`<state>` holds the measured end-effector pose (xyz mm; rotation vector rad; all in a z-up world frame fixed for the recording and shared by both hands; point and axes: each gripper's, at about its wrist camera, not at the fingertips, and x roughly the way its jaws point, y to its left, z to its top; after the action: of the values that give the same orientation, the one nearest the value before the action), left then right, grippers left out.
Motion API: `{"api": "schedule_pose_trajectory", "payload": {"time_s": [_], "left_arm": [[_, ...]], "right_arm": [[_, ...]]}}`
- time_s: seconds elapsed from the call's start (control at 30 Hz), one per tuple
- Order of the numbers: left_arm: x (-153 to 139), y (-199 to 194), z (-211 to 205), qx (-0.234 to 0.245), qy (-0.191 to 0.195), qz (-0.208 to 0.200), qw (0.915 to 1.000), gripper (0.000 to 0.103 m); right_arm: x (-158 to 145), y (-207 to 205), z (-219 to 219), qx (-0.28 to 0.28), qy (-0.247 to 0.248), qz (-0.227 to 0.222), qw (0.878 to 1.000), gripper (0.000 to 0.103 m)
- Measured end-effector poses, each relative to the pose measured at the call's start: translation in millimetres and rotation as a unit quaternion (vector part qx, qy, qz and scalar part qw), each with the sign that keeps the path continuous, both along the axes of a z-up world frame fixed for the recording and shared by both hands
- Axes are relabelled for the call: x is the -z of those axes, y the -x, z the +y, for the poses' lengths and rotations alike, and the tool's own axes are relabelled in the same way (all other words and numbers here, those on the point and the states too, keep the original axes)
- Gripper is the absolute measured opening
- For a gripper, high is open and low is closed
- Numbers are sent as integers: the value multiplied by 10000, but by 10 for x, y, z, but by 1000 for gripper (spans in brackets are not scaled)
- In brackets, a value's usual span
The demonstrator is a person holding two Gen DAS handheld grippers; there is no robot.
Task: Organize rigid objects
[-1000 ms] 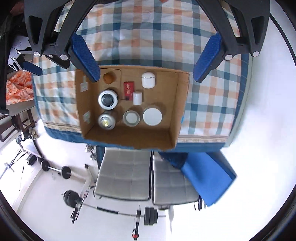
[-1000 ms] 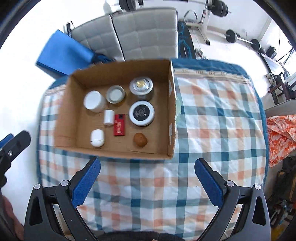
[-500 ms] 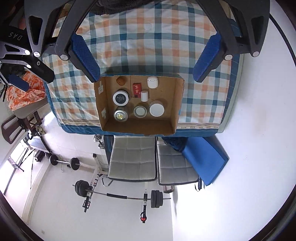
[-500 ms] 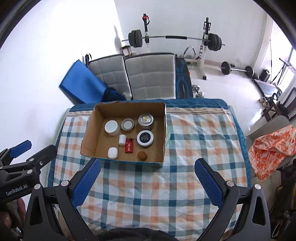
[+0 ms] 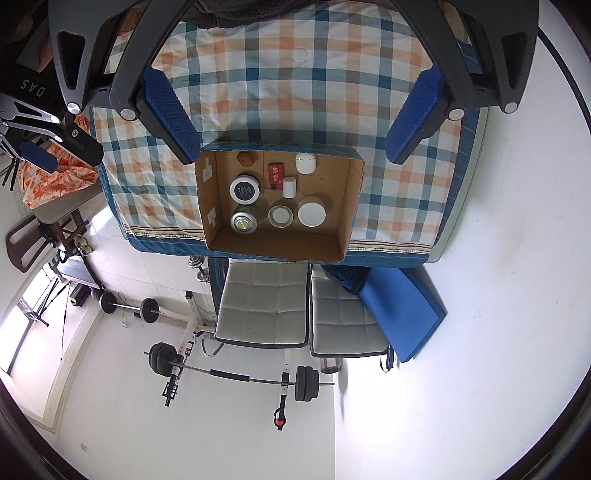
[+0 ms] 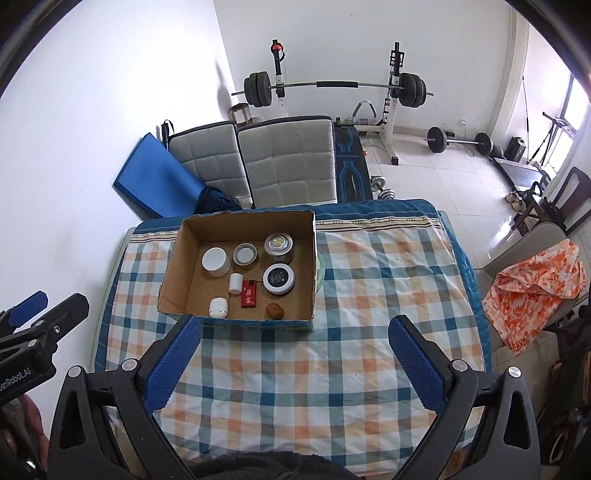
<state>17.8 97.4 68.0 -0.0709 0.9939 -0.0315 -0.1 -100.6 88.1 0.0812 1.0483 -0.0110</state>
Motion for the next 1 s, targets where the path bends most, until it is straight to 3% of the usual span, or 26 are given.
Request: {"api": "schedule_pose_trajectory", "payload": {"time_s": [0.4, 1.0], "left_arm": [[-25, 36, -65, -41, -31, -83, 10000, 103], [-106, 15, -125, -11, -36, -140, 9999, 103]], "right_arm": [[-104, 96, 10, 138, 245, -303, 9991, 103], [-149, 112, 21, 148, 287, -359, 9988, 103]]}}
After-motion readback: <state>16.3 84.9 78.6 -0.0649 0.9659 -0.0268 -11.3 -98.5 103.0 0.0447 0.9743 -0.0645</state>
